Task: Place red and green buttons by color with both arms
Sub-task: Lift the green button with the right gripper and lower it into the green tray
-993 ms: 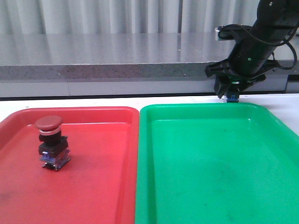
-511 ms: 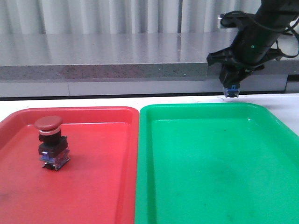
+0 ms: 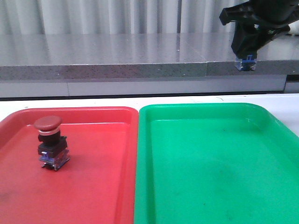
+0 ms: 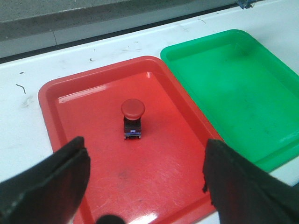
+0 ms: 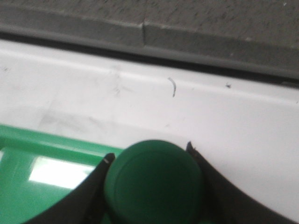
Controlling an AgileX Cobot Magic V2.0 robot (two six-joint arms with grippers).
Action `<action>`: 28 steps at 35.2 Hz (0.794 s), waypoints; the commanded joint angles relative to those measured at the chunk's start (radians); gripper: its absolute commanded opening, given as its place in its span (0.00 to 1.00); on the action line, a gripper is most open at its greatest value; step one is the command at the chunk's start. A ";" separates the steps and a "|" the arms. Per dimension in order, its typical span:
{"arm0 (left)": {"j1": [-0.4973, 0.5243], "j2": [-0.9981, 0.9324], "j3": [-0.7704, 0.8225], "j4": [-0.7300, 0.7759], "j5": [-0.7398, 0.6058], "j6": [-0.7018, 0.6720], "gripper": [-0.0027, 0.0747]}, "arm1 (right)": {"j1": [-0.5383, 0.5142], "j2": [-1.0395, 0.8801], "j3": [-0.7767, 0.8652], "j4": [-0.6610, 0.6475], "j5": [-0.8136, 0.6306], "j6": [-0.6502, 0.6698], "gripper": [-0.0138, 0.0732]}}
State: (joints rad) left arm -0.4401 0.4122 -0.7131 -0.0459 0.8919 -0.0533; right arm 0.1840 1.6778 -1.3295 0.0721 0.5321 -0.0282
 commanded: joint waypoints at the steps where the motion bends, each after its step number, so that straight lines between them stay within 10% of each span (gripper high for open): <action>1: -0.009 0.007 -0.027 -0.002 -0.070 -0.003 0.67 | 0.043 -0.152 0.114 0.008 -0.112 -0.001 0.40; 16: -0.009 0.007 -0.027 -0.002 -0.070 -0.003 0.67 | 0.179 -0.297 0.590 0.051 -0.394 -0.001 0.40; 28: -0.009 0.007 -0.027 -0.002 -0.070 -0.003 0.67 | 0.179 -0.195 0.639 0.052 -0.545 -0.001 0.40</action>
State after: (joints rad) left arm -0.4401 0.4122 -0.7131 -0.0459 0.8919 -0.0533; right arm 0.3624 1.4947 -0.6707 0.1203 0.0654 -0.0282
